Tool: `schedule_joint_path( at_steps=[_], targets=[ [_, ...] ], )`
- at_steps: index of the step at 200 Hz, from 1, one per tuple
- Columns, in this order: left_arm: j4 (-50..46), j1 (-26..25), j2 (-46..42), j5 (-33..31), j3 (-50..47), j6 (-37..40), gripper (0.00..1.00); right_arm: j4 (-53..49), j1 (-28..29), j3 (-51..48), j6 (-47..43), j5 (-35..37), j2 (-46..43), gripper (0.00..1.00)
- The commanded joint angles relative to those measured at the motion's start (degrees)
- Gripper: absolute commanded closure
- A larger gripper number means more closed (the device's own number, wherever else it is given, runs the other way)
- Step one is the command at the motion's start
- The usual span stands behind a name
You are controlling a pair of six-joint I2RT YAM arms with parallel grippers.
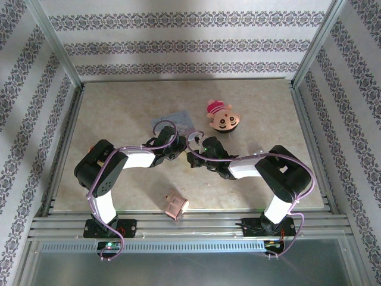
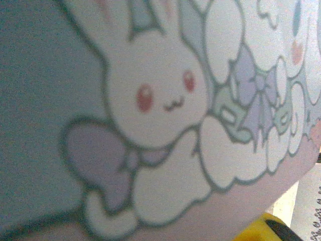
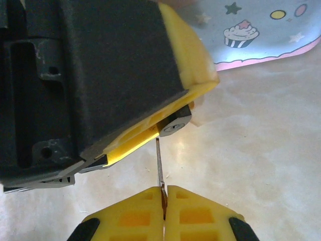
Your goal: Unlock a padlock with a key
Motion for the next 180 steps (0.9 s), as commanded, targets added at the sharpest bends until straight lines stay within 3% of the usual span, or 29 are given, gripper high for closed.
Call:
schedule_joint_path(
  at_steps=[1, 180],
  targets=[
    [-0.3, -0.1, 2.3, 7.7, -1.5, -5.1, 0.96, 0.6, -0.5, 0.3, -0.6, 1.1, -0.5, 1.0],
    [0.0, 0.1, 1.6, 7.7, -1.9, -4.8, 0.96, -0.5, -1.3, 0.8, -0.8, 1.8, -0.3, 1.0]
  ],
)
